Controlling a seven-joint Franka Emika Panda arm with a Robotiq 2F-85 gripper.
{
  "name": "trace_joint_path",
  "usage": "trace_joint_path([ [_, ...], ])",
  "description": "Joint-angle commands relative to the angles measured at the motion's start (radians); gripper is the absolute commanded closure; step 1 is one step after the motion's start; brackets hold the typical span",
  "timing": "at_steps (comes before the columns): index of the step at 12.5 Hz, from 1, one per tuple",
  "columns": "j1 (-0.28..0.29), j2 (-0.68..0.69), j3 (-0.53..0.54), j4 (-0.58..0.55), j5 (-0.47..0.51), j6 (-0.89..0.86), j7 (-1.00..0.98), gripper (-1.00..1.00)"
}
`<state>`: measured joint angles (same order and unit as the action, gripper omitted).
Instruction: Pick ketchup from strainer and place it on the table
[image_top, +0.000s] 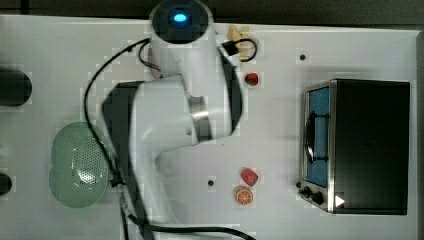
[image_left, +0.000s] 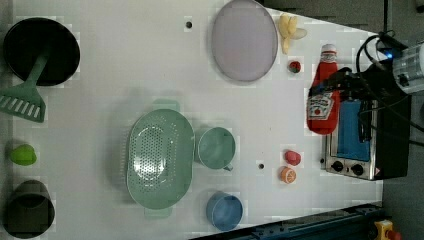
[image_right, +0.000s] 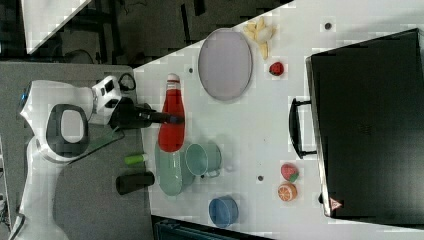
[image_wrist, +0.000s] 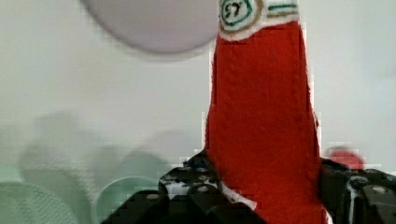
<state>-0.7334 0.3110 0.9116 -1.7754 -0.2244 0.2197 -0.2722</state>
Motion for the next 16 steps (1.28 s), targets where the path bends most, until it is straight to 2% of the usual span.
trace_joint_path([
  [1, -0.033, -0.044, 0.0, -0.05, -0.006, -0.008, -0.165, -0.13],
  [5, -0.079, -0.042, -0.062, -0.233, -0.006, 0.207, -0.198, -0.13],
  [10, -0.083, -0.019, -0.143, -0.454, -0.006, 0.497, -0.197, -0.13],
  [11, -0.083, -0.007, -0.15, -0.48, -0.006, 0.55, -0.195, -0.2],
  [15, -0.083, 0.035, -0.152, -0.504, -0.023, 0.609, -0.189, -0.99],
  [16, -0.083, 0.021, -0.15, -0.494, -0.023, 0.603, -0.189, -1.0],
])
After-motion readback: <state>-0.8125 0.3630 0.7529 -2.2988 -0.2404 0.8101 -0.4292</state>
